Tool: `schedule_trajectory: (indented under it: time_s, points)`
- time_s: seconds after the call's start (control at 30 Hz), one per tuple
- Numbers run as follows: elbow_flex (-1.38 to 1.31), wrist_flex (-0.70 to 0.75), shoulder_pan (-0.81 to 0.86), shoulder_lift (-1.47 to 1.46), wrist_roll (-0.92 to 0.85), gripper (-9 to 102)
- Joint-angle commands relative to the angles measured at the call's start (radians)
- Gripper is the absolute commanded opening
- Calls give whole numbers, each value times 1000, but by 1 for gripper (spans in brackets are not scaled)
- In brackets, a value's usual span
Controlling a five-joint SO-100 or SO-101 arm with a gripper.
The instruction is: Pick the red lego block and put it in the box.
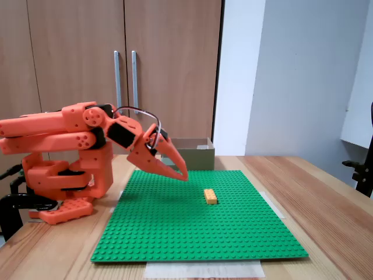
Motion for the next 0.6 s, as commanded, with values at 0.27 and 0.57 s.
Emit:
schedule_trajectory:
  time_s: [0.27,0.57]
  points:
    - [20,20,2,11,-5,-1]
    - [20,43,3,11,-3,-1]
